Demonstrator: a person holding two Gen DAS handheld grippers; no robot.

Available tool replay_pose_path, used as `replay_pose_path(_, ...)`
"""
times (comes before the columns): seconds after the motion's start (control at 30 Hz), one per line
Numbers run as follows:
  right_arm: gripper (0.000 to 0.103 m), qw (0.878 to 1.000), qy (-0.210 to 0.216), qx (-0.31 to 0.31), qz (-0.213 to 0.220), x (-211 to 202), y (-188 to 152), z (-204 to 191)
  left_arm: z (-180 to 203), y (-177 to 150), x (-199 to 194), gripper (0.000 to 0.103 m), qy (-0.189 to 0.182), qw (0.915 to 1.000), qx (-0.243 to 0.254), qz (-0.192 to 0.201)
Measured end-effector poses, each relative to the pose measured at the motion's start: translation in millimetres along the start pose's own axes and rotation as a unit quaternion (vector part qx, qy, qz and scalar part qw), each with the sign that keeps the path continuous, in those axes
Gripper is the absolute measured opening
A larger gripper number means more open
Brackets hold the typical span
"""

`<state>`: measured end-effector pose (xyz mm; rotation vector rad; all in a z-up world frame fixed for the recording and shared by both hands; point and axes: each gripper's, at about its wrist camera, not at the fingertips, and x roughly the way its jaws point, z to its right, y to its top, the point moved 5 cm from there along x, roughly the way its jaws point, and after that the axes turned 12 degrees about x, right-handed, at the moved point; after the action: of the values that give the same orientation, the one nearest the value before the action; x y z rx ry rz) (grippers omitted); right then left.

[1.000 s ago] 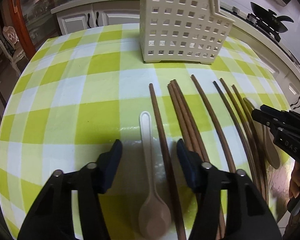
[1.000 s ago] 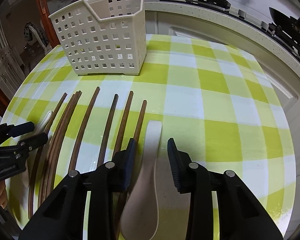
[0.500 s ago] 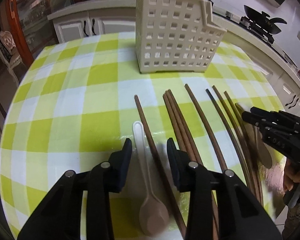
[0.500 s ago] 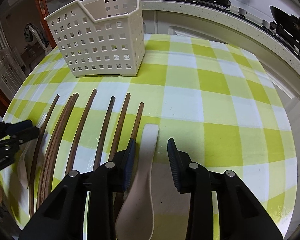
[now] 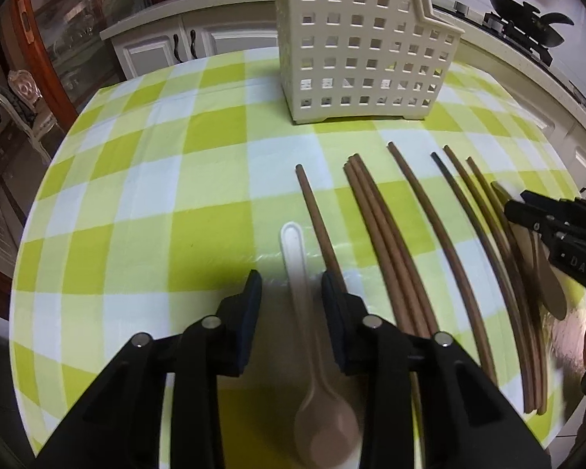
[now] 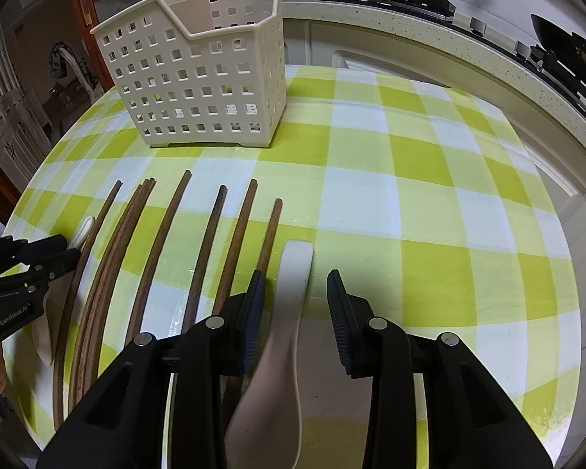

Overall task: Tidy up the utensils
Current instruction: 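Lower the right gripper onto the white ceramic spoon and close on its handle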

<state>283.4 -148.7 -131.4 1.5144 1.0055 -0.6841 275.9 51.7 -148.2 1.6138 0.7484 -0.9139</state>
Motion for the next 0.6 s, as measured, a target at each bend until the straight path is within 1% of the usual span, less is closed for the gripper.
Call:
replay_pose_path(0.13,0.032,1.000,0.000,-0.005,-0.003,2.5,-0.7,1.4,3.0,3.3,1.5,0.021,-0.004,1.0000,0.004,0.002)
replay_pose_path(0.17,0.031,1.000,0.000,-0.007,-0.002,2.7,-0.9,1.3,4.2,3.8,1.3,0.020,-0.003,1.0000,0.007,0.002)
replay_pose_path(0.23,0.026,1.000,-0.004,-0.013,0.001,2.9,-0.5,0.7,8.1,4.0,0.9,0.013,-0.002,0.9999,0.015,0.002)
replay_pose_path(0.27,0.022,1.000,-0.004,-0.014,0.000,3.1,-0.2,0.5,10.1,4.6,0.9,0.012,-0.002,0.9998,0.020,0.002)
replay_pose_path(0.3,0.020,1.000,-0.003,-0.014,-0.001,2.9,0.0,0.7,11.3,4.8,0.7,0.011,-0.002,0.9998,0.021,0.002)
replay_pose_path(0.43,0.017,1.000,-0.001,-0.018,-0.002,1.7,-0.9,0.8,13.7,5.8,0.9,0.011,-0.004,0.9996,0.028,0.002)
replay_pose_path(0.6,0.016,1.000,0.004,-0.013,0.011,-5.7,1.6,3.3,9.8,5.4,-3.0,0.011,-0.011,0.9997,0.018,0.011)
